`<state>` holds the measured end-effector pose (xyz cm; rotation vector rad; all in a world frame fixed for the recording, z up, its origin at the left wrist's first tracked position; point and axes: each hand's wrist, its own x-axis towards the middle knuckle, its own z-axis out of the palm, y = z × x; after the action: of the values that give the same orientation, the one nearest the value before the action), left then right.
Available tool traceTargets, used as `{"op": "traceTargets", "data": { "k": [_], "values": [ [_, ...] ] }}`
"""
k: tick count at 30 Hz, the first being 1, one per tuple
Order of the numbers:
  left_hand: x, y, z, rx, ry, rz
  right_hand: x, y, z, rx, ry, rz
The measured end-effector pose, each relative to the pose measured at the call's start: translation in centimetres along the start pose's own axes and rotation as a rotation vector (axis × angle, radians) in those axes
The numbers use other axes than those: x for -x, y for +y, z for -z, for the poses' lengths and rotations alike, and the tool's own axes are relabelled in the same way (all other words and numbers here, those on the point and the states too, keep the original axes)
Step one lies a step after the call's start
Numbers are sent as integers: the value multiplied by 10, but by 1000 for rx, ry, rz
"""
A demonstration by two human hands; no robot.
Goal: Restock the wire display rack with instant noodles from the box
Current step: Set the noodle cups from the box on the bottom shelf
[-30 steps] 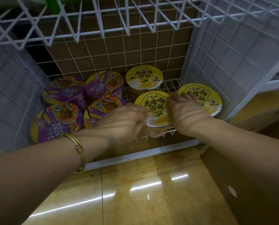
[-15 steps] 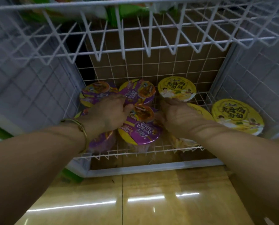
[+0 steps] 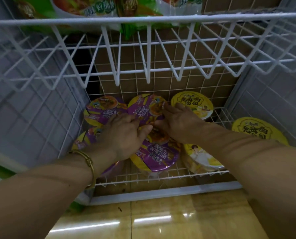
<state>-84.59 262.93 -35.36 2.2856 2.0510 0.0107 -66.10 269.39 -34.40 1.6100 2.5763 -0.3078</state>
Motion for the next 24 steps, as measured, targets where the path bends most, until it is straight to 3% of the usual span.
{"op": "traceTargets", "data": {
  "k": [6,16,24],
  "values": [
    [-16,-11,1,-30,-35,55,19,-7,-9,-5,109,131],
    [-31,-12,7,-52,-129,126,28,-19,-21,-87,127,197],
    [-9,-15,14,81,60,15,39,-13,-17,-96,109,183]
  ]
}}
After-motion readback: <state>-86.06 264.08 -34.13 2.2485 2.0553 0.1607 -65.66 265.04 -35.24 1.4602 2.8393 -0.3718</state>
